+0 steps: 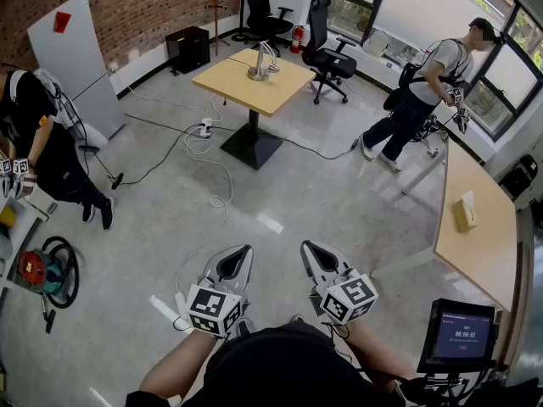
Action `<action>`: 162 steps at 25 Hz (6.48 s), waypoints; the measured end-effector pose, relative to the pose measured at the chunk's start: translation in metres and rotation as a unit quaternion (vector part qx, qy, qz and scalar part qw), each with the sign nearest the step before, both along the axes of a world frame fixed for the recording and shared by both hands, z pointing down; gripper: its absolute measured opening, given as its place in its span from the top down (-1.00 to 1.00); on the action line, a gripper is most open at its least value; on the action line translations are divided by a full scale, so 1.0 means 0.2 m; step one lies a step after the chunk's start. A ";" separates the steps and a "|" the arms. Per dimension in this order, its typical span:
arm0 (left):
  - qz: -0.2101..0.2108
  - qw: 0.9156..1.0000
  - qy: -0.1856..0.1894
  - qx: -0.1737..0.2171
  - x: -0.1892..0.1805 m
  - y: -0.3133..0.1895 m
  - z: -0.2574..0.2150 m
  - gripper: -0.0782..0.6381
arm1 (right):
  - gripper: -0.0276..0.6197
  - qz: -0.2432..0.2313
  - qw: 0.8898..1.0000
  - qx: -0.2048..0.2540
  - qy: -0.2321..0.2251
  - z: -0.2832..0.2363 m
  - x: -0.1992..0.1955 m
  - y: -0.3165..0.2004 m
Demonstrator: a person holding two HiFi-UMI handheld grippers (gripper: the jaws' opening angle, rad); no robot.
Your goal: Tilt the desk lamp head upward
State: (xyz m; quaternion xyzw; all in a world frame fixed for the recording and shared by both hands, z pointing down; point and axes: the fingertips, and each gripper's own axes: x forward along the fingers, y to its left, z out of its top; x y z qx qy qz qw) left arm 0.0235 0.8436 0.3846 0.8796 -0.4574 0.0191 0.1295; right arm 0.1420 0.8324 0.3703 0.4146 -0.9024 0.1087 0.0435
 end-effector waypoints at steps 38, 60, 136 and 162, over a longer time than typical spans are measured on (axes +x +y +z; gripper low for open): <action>-0.140 0.989 0.036 -0.016 0.44 -1.46 -0.06 0.76 | 0.90 -0.065 0.990 -0.036 -0.124 0.03 0.29 -1.51; -0.055 0.996 0.062 -0.041 0.40 -2.16 0.06 0.76 | 0.90 0.030 0.995 -0.037 -0.087 0.14 0.27 -2.06; -0.096 0.987 0.051 -0.118 -0.35 -4.96 0.40 0.70 | 0.87 0.022 0.993 -0.071 -0.095 0.32 -0.25 -5.01; 0.072 0.948 -0.222 -0.215 -0.34 -5.55 1.49 0.42 | -0.12 -0.099 0.981 -0.122 0.116 1.35 -0.43 -5.36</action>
